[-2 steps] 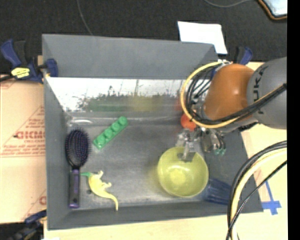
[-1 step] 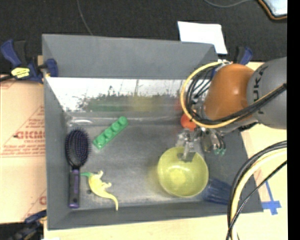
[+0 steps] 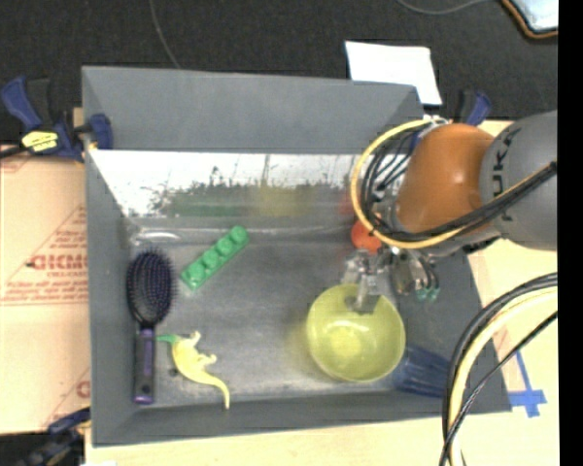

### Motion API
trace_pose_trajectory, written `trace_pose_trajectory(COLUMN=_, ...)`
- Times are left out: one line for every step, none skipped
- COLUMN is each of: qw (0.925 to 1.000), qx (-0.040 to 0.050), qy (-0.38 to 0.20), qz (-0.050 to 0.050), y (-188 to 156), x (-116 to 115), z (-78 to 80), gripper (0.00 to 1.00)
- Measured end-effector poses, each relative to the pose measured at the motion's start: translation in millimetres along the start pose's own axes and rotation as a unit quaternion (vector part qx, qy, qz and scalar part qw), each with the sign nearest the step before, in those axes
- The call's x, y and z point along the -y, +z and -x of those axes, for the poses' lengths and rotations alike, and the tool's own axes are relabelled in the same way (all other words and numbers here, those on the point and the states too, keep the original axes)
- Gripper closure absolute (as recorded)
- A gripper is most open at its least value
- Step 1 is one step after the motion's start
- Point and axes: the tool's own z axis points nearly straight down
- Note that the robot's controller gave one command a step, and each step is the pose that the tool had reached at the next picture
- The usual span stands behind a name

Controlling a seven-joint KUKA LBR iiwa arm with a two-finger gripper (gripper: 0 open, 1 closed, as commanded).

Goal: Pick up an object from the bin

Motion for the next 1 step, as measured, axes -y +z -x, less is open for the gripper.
trace_pose_trajectory(qw=0.9991, qx=0.001, qy=-0.043, qz=0.001, y=41.1, x=-24.5, z=-49.1, gripper=1.0)
